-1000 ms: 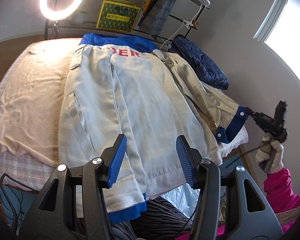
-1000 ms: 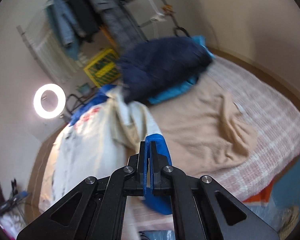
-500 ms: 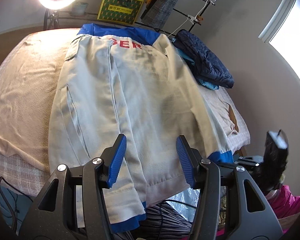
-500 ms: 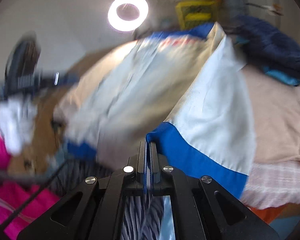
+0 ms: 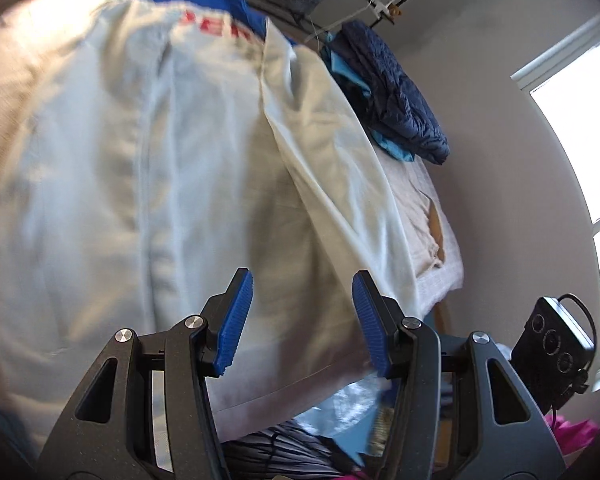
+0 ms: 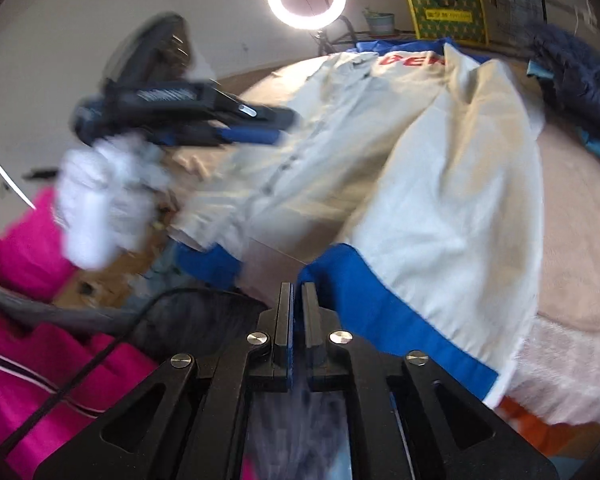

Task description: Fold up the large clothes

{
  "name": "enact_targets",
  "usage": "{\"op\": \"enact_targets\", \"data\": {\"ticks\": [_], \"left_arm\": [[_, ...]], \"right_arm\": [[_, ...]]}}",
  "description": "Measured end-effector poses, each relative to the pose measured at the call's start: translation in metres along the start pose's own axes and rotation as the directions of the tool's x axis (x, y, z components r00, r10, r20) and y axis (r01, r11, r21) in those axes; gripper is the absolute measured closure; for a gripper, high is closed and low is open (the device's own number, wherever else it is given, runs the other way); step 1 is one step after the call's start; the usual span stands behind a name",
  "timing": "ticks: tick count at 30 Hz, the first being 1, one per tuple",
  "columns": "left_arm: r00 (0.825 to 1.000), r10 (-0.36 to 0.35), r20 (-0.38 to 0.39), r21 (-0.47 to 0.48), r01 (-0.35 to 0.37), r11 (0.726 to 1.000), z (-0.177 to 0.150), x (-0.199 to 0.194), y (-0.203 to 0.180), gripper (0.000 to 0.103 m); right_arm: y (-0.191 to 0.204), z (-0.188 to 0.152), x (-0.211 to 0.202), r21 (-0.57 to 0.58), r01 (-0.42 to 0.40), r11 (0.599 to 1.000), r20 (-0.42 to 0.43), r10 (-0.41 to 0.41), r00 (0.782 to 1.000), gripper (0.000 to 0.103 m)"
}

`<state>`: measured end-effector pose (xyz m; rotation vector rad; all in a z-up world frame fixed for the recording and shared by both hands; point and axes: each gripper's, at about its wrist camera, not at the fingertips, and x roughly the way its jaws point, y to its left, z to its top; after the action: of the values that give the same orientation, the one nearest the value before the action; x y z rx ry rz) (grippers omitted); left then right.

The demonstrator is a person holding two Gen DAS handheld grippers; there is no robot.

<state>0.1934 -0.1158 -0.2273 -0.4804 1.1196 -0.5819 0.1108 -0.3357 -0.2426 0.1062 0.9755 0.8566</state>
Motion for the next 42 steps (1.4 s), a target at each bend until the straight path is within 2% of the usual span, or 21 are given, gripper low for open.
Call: {"op": "enact_targets", "data": {"ticks": [1,3,5,6,8,10,11,12,13,16,19,23,25,29,36,42], "left_arm": [[1.0,-0.017,-0.018,-0.012,0.016,1.0,0.001,0.007,-0.001,0.05],[0.998,-0.044,-0.045,-0.046,0.042,0.998,0.002,0.021,-0.002,0.05],[0.995,-0.072,-0.063,-0.067,0.068,0.995,0.004,0.034,-0.005,0.044],[0.995,-0.07,-0.071,-0.068,0.065,0.996,0.004,0.04,-0.007,0.04],[0.994,-0.059,-0.097,-0.075,0.051,0.996,0.003,0.056,-0.008,0.04],[0.989,-0.094,-0.112,-0.108,0.082,0.991,0.001,0.069,-0.006,0.04],[0.987,-0.115,-0.111,-0.119,0.102,0.988,0.001,0.074,-0.006,0.043],[0.986,-0.128,-0.11,-0.121,0.114,0.986,0.0,0.079,-0.006,0.07],[0.986,-0.117,-0.123,-0.112,0.103,0.988,0.0,0.084,-0.007,0.103],[0.991,-0.082,-0.105,-0.094,0.073,0.993,-0.002,0.079,-0.003,0.103],[0.996,-0.03,-0.079,-0.101,0.023,0.995,-0.006,0.064,0.009,0.103],[0.996,-0.035,-0.08,-0.126,0.025,0.992,-0.008,0.06,0.02,0.103],[0.997,-0.019,-0.074,-0.111,0.01,0.994,-0.009,0.058,0.017,0.103],[0.997,0.018,-0.07,-0.082,-0.024,0.996,-0.01,0.057,0.013,0.103],[0.996,0.041,-0.081,-0.051,-0.045,0.998,-0.01,0.061,0.012,0.103],[0.996,0.039,-0.085,-0.046,-0.043,0.998,-0.009,0.062,0.011,0.103]], "right_arm": [[0.0,0.001,-0.004,0.0,-0.035,0.999,0.018,0.035,0.999,0.098],[0.004,0.004,-0.005,-0.018,-0.05,0.999,0.027,0.051,0.998,0.095],[0.0,0.003,-0.013,0.002,-0.052,0.999,0.044,0.052,0.998,0.083],[-0.002,0.0,-0.018,0.016,-0.039,0.999,0.066,0.038,0.997,0.078],[-0.017,-0.004,-0.028,0.081,0.019,0.997,0.103,-0.027,0.994,0.077],[-0.039,-0.012,-0.036,0.179,0.068,0.981,0.135,-0.093,0.987,0.075],[-0.053,-0.018,-0.039,0.241,0.094,0.966,0.142,-0.131,0.981,0.073],[-0.067,-0.026,-0.043,0.3,0.111,0.948,0.145,-0.16,0.977,0.071],[-0.079,-0.032,-0.045,0.346,0.124,0.93,0.146,-0.184,0.972,0.071],[-0.099,-0.041,-0.051,0.423,0.123,0.898,0.155,-0.205,0.966,0.071],[-0.111,-0.033,-0.058,0.44,0.125,0.889,0.178,-0.223,0.958,0.071],[-0.139,0.004,-0.053,0.441,0.119,0.89,0.208,-0.23,0.951,0.071],[-0.158,0.029,-0.043,0.466,0.118,0.877,0.204,-0.236,0.95,0.071],[-0.199,0.062,-0.01,0.533,0.018,0.846,0.187,-0.139,0.973,0.071],[-0.224,0.063,0.033,0.613,-0.007,0.79,0.101,-0.069,0.993,0.071],[-0.228,0.067,0.044,0.624,-0.011,0.782,0.101,-0.066,0.993,0.071]]}}
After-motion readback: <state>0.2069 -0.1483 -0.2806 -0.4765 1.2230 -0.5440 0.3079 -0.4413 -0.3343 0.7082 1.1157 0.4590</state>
